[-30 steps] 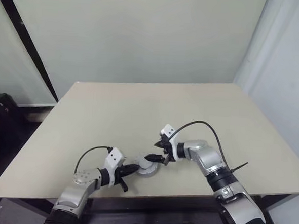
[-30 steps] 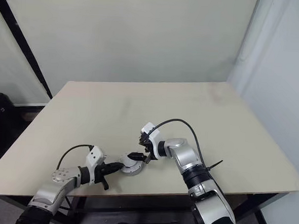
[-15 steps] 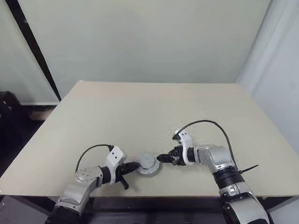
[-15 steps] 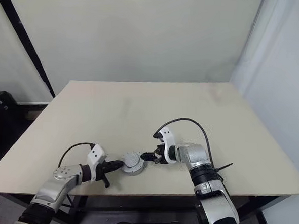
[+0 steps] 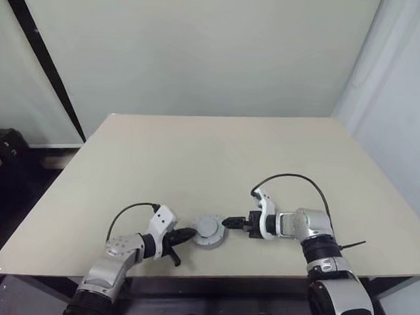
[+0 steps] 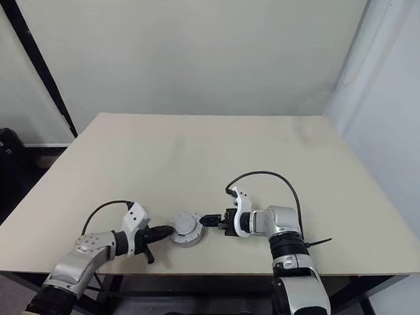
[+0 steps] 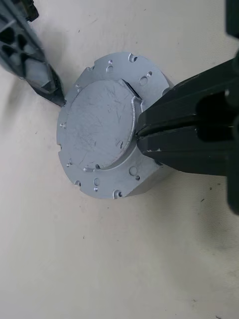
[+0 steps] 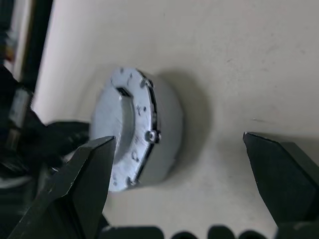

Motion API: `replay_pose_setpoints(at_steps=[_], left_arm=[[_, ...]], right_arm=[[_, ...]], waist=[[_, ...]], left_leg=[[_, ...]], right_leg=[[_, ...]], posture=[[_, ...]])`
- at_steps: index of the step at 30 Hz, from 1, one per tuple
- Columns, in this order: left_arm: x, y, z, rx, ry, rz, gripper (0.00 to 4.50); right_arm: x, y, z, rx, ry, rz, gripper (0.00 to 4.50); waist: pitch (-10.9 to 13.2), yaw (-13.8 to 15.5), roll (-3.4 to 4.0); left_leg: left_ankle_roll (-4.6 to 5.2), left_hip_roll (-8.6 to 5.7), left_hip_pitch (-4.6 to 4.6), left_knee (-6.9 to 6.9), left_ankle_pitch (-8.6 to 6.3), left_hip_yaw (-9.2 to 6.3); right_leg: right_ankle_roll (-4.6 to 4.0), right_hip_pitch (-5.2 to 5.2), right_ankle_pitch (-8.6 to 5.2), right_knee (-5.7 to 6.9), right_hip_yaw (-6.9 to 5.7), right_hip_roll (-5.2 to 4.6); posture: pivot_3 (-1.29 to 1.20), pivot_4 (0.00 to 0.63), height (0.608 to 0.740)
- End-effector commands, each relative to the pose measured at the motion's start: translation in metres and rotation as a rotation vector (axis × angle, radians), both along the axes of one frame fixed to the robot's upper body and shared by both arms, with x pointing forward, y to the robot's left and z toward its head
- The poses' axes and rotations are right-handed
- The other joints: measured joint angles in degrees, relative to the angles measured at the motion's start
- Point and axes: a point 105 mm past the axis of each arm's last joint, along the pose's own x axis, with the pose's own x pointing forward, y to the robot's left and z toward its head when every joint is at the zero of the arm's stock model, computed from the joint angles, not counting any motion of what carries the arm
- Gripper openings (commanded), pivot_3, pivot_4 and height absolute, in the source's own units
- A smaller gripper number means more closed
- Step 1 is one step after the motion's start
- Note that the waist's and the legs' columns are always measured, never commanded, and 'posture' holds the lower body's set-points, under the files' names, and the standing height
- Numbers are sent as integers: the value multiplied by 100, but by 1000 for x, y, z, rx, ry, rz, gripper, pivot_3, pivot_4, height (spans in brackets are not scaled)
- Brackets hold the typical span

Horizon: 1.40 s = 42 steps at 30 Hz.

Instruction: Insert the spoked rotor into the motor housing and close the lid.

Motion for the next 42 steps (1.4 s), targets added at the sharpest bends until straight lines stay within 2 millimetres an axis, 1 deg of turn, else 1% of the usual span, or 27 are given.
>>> replay_pose_setpoints(at_steps=[1, 10, 16, 19, 20, 21, 22, 26, 28, 30, 38, 42], left_arm=[[-2, -4, -6, 16, 21, -16, 0], [-2, -3, -5, 14, 19, -11, 0], [-1, -3, -5, 14, 15, -8, 0], [-1, -4, -5, 14, 14, -8, 0], [-1, -4, -5, 14, 13, -8, 0], [-1, -4, -5, 15, 12, -8, 0], [-1, -3, -5, 15, 11, -7, 0], [-1, -3, -5, 17, 8, -8, 0], [-1, -3, -5, 18, 8, -8, 0], [-1, -3, -5, 19, 8, -8, 0], [1, -2, -4, 17, 5, -1, 0], [6, 2, -2, -3, 1, 57, 0]], right_arm=[[-5, 17, 5, 84, 68, 8, 4459], [-17, 36, 5, 144, 132, 26, 4459], [-20, 44, 6, 190, 170, 10, 4459], [-20, 45, 5, 199, 186, -13, 4459], [-20, 44, 5, 201, 193, -21, 4095], [-20, 44, 4, 202, 199, -27, 3898], [-20, 44, 4, 207, 207, -31, 3597], [-22, 43, 3, 216, 224, -37, 2224], [-24, 43, 2, 220, 235, -36, 1872], [-25, 43, 1, 223, 245, -38, 1349], [-28, 43, -2, 211, 252, -35, 1291], [-28, 42, -3, 206, 248, -38, 1264]], waist=[[0, -3, 2], [1, -6, 9], [1, -9, 11], [1, -13, 13], [2, -13, 14], [2, -13, 14], [3, -13, 15], [3, -33, 19], [3, -52, 24], [1, -74, 30], [1, -126, 33], [1, -130, 33]], left_leg=[[0, 0, 0, 0, 0, 0], [0, -1, -2, 0, 0, 0], [0, -1, -2, 0, 0, 0], [0, 0, -1, 0, 0, 0], [0, 1, -1, 0, 0, 0], [0, 1, -2, 0, 0, 0], [0, 0, -2, 0, 0, 0], [0, -1, -8, -1, 0, 0], [0, 2, -4, -2, 0, -1], [0, 3, -5, -2, 0, -1], [0, 3, -5, -1, 0, 2], [0, 3, -6, -3, 0, 2]], right_leg=[[0, 0, 0, 0, 0, 1], [-1, -2, 0, 0, 0, 0], [0, -2, 0, 0, 0, 0], [-1, -3, -1, 0, -1, 1], [-1, -3, -1, 0, -2, 1], [-2, -3, -2, 0, -1, 1], [-3, -3, -2, 0, -1, 0], [1, -8, 0, -3, 0, 0], [1, -4, 0, -3, -2, 1], [-2, -4, -2, -2, -5, 0], [-6, 0, -5, -5, -4, -4], [-3, -2, -4, -7, -4, -3]], posture=[[0, 0, 740], [0, 0, 740], [0, 0, 740], [0, 0, 740], [0, 0, 740], [0, 0, 740], [0, 0, 740], [0, 0, 740], [0, 0, 740], [0, 0, 740], [0, 0, 740], [0, 0, 740]])
